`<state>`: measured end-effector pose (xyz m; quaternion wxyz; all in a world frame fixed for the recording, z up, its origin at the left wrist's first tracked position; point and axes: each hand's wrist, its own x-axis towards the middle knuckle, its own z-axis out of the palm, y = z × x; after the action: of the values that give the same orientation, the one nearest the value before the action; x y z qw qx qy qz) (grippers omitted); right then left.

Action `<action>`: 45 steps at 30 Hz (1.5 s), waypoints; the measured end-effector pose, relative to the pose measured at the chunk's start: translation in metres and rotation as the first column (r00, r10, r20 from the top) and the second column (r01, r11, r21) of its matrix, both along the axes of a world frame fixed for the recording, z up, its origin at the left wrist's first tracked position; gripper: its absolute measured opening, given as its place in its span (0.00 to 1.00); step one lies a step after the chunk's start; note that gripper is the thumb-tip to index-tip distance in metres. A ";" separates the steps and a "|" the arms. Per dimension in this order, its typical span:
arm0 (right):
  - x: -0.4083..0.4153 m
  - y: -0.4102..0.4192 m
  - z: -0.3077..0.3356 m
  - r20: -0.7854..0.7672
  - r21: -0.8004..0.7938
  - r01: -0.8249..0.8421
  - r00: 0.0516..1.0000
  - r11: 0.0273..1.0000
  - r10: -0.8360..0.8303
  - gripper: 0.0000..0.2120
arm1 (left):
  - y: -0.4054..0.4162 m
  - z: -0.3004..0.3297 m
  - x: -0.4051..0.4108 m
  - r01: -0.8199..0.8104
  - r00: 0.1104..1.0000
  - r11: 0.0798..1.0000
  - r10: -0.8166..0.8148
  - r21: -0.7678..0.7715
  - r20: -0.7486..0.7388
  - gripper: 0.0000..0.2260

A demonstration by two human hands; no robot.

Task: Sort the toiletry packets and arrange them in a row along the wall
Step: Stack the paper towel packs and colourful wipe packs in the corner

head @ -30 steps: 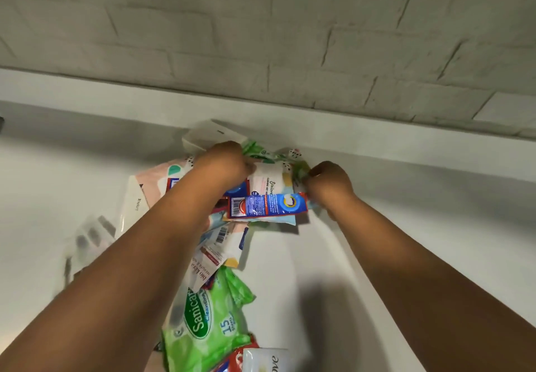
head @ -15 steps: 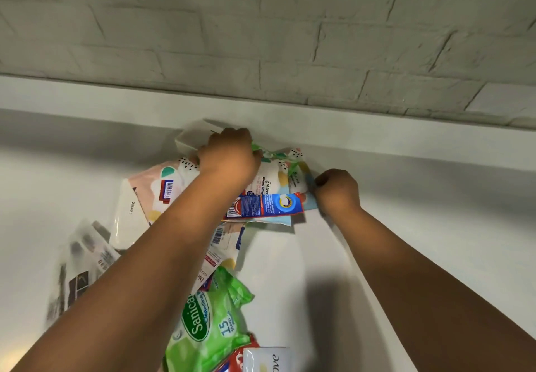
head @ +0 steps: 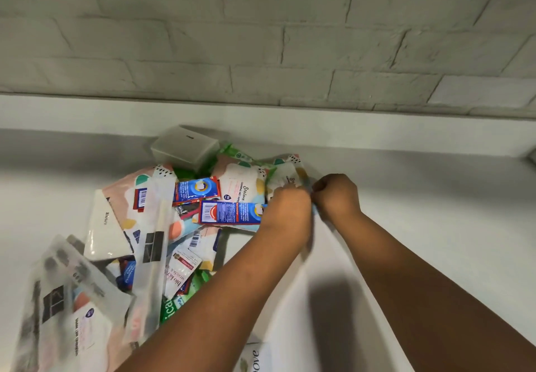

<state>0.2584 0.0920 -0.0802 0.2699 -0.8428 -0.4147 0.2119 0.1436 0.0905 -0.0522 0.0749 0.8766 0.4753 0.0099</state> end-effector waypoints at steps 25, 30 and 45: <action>0.099 -0.101 -0.014 0.076 0.154 0.211 0.972 0.965 -0.225 0.07 | -0.059 -0.022 0.090 0.049 0.986 0.992 -0.029 -0.118 0.164 0.13; 0.138 -0.131 -0.014 0.065 0.161 0.262 0.959 0.951 -0.275 0.06 | -0.082 -0.028 0.128 0.099 0.973 0.992 -0.080 -0.075 0.215 0.13; 0.271 -0.202 -0.016 0.167 0.137 0.317 0.926 0.938 -0.338 0.08 | -0.132 -0.046 0.263 0.243 0.930 0.969 -0.220 -0.043 0.294 0.16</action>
<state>0.5294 -0.1102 -0.0958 0.3059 -0.9007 -0.3025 0.0609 0.4068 -0.0410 -0.0979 0.1782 0.9122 0.3525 0.1094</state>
